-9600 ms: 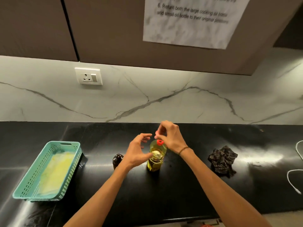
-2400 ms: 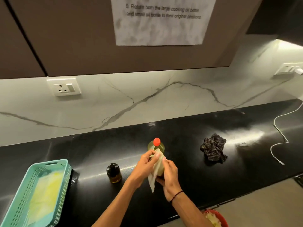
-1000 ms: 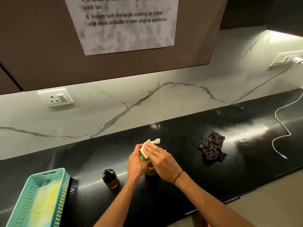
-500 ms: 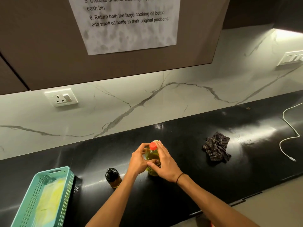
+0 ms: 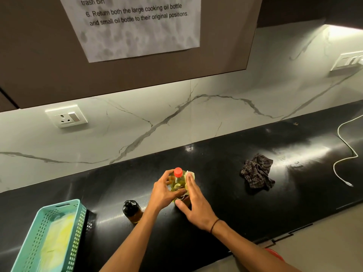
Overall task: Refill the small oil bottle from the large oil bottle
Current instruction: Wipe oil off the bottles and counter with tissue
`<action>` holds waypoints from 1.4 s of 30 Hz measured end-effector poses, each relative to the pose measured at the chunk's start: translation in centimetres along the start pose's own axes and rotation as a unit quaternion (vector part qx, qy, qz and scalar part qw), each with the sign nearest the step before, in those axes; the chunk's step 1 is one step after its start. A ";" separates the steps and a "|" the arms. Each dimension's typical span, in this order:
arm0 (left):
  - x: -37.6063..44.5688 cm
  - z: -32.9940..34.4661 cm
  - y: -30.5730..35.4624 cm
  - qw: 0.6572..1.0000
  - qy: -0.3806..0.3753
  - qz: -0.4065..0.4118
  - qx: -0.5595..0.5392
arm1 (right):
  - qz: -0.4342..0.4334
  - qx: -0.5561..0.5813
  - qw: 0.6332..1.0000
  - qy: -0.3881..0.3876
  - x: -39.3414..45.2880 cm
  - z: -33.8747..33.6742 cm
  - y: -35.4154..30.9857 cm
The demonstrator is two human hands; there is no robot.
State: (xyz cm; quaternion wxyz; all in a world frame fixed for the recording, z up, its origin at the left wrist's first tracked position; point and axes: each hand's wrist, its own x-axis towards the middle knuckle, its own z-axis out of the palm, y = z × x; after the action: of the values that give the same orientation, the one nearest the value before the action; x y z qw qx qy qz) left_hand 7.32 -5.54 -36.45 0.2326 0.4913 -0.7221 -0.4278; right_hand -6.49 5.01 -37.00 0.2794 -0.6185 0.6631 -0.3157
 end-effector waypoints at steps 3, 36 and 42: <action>0.2 0.0 -0.1 1.000 -0.001 0.008 0.005 | 0.023 0.021 1.000 -0.002 2.2 -1.0 -0.5; 0.9 0.5 -1.6 0.998 0.018 0.034 0.055 | -0.023 0.039 0.969 0.244 3.3 -0.8 1.1; 0.4 1.1 -0.9 0.998 0.048 0.018 0.040 | 0.067 0.126 0.943 0.302 5.7 -1.3 0.1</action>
State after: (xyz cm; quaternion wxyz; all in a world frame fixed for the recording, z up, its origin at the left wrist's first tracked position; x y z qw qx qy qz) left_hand 6.82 -5.57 -37.83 0.2548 0.5067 -0.7357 -0.3703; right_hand -8.03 -0.54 -36.16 0.1616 -0.4084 0.7111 -0.5491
